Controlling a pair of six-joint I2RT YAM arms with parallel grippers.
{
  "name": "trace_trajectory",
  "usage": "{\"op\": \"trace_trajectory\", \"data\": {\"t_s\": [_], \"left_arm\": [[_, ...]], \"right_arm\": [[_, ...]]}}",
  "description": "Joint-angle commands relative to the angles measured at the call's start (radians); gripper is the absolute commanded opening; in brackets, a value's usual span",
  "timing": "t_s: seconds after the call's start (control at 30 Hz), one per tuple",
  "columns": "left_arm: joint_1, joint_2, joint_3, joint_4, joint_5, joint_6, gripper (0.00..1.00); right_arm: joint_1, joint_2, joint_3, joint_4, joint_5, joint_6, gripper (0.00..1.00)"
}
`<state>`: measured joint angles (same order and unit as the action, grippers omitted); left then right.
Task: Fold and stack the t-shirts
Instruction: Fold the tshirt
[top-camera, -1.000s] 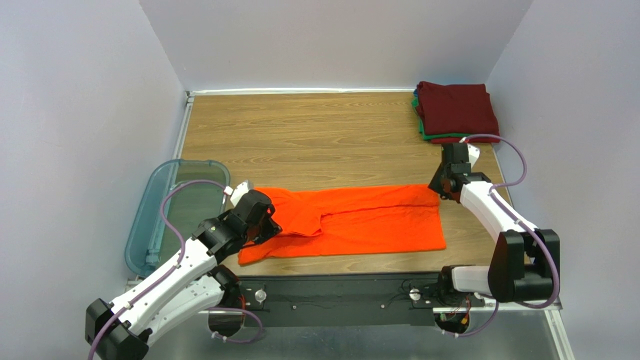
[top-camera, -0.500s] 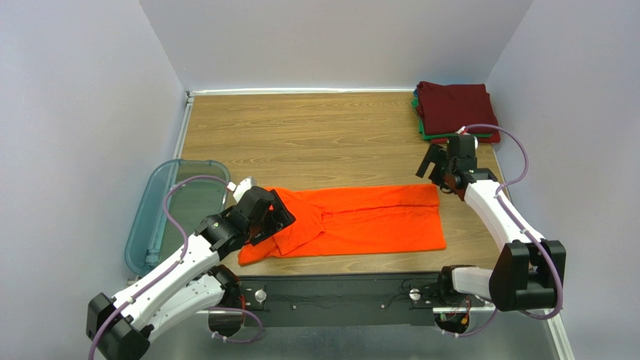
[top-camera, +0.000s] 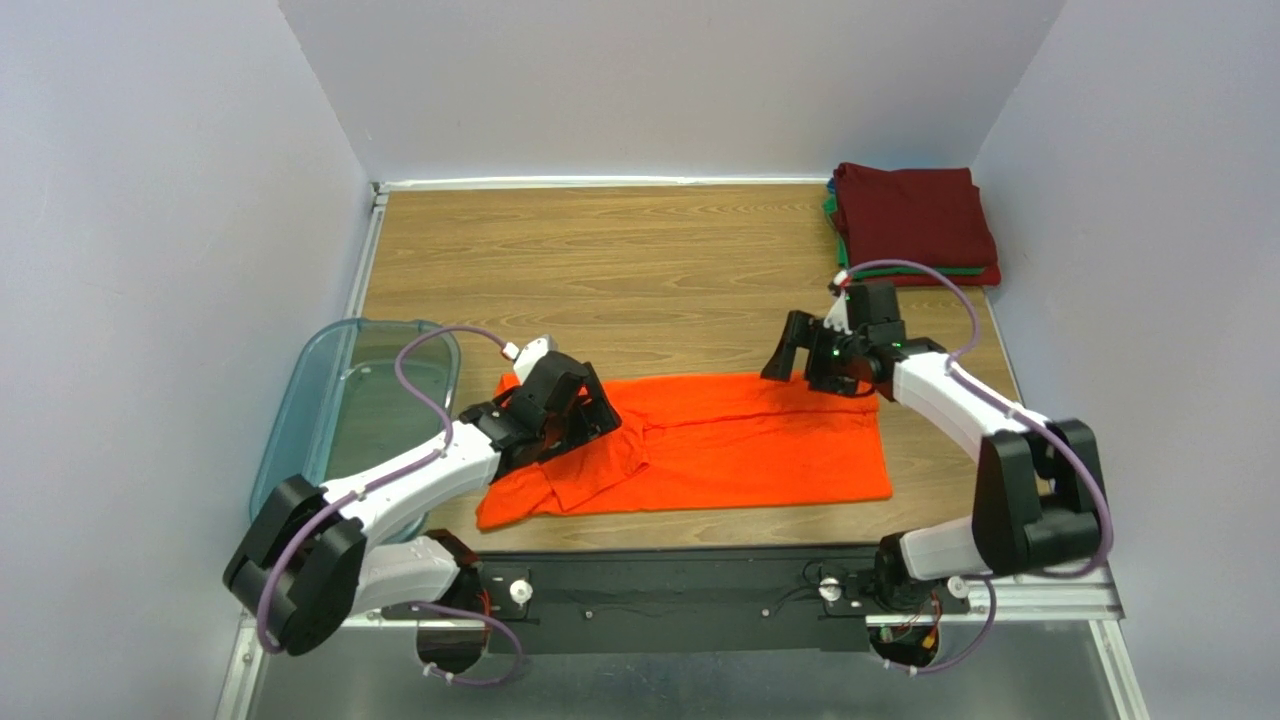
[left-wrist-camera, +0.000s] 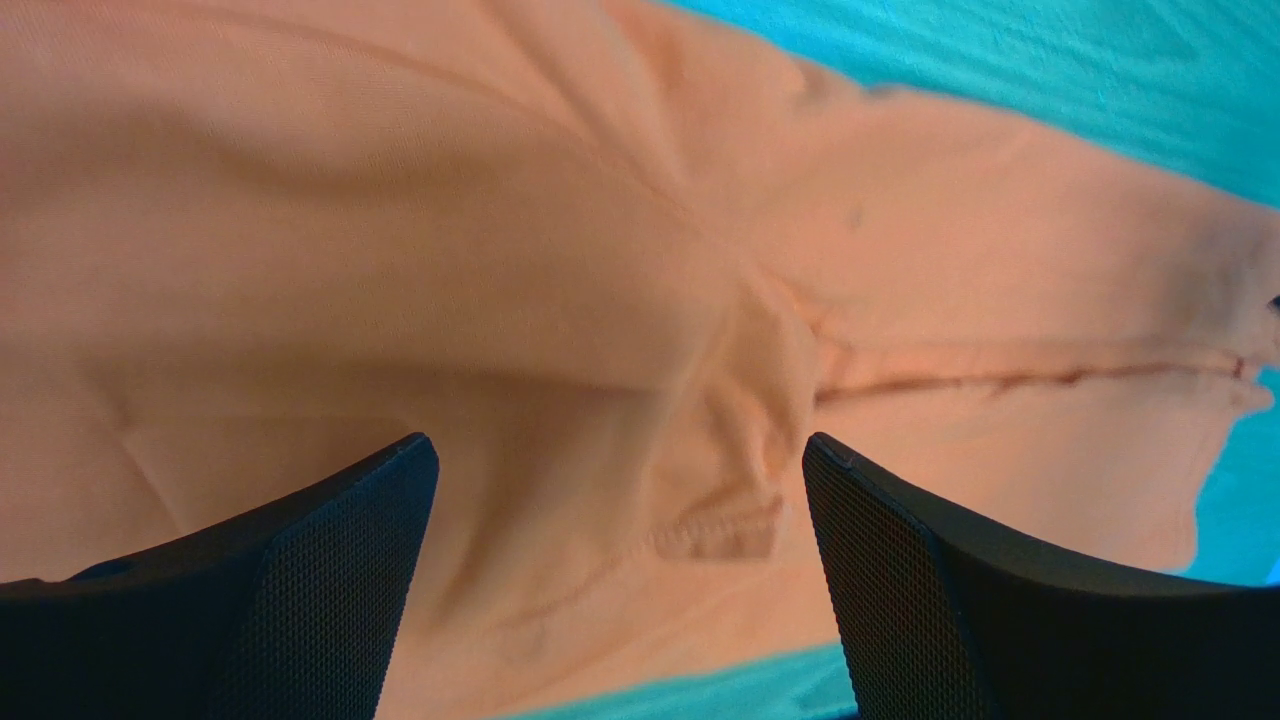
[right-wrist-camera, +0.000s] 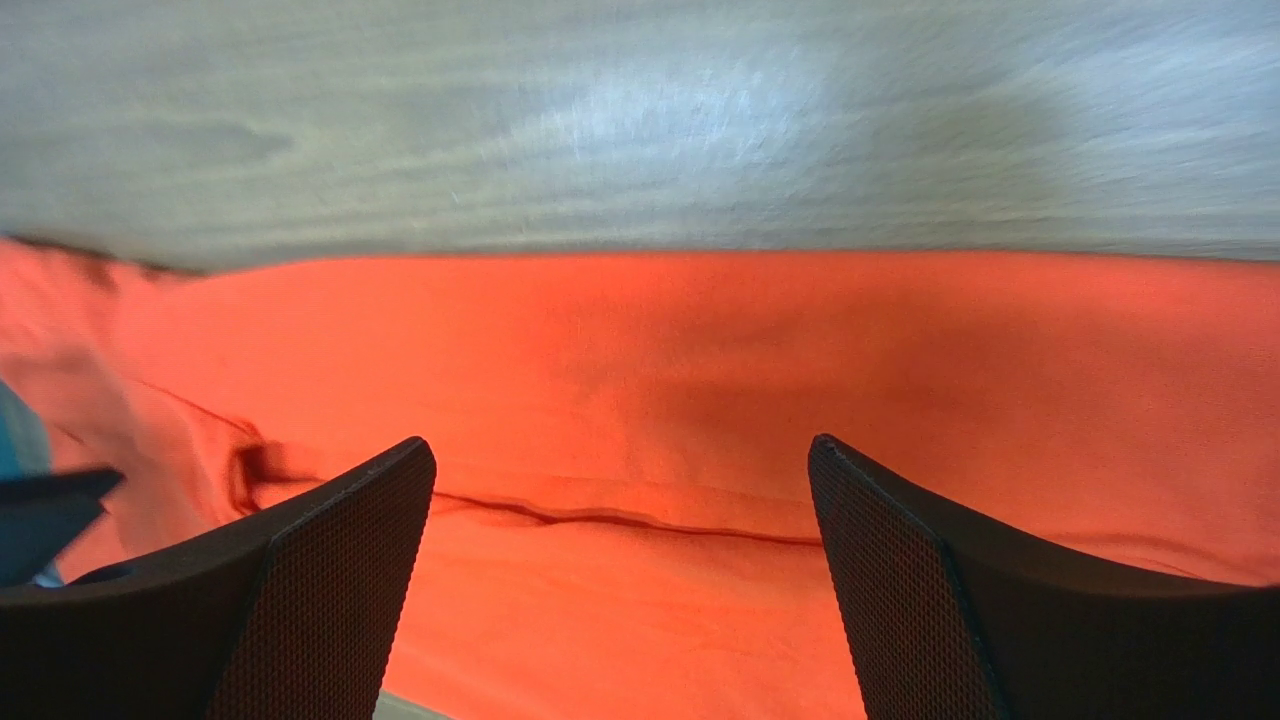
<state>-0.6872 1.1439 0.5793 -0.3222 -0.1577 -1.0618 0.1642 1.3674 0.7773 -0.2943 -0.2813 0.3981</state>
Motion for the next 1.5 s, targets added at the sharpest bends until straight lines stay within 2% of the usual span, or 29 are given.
{"op": "trace_trajectory", "data": {"t_s": [0.0,0.07,0.2,0.4,0.5,0.57,0.6,0.63,0.7,0.8,0.97,1.0,1.13,1.33,1.47], "left_arm": [[0.049,0.08,-0.032,0.138,0.003,0.052,0.98],[0.067,0.143,-0.038,0.188,0.053,0.089,0.98],[0.103,0.244,-0.016,0.192,0.046,0.12,0.98],[0.192,0.419,0.117,0.226,-0.012,0.204,0.98],[0.207,0.557,0.298,0.181,0.009,0.288,0.98],[0.207,0.67,0.446,0.181,0.0,0.322,0.98],[0.213,0.718,0.567,0.145,-0.018,0.319,0.98],[0.215,0.823,0.636,0.124,-0.008,0.327,0.98],[0.213,0.93,0.773,0.059,0.021,0.359,0.98],[0.209,1.111,1.116,-0.05,0.032,0.382,0.98],[0.186,1.327,1.447,-0.101,0.141,0.439,0.98],[0.184,1.355,1.546,-0.121,0.153,0.444,0.98],[0.179,1.494,1.726,-0.164,0.224,0.462,0.98],[0.181,1.472,1.67,-0.109,0.195,0.438,0.98],[0.193,1.502,1.722,-0.15,0.165,0.408,0.98]], "right_arm": [[0.023,0.1,-0.009,0.058,-0.033,-0.022,1.0],[0.024,0.156,0.005,0.067,-0.022,-0.03,1.0],[0.026,0.199,0.004,0.07,-0.015,-0.022,1.0],[0.058,0.133,-0.119,0.064,-0.004,0.025,1.0],[0.101,0.046,-0.18,0.043,0.007,0.08,1.0],[0.173,0.0,-0.237,0.031,0.033,0.119,1.0],[0.223,-0.043,-0.252,0.026,0.066,0.183,1.0],[0.245,-0.059,-0.28,0.023,0.064,0.208,1.0],[0.296,-0.096,-0.306,0.02,0.059,0.287,1.0],[0.44,-0.18,-0.342,0.021,0.065,0.373,1.0],[0.624,-0.127,-0.371,0.131,-0.022,0.426,1.0],[0.696,-0.11,-0.357,0.156,0.0,0.444,1.0],[0.814,-0.033,-0.302,0.175,0.051,0.472,1.0],[0.848,0.019,-0.257,0.179,0.076,0.476,1.0],[0.848,-0.007,-0.248,0.178,0.112,0.476,1.0]]}}
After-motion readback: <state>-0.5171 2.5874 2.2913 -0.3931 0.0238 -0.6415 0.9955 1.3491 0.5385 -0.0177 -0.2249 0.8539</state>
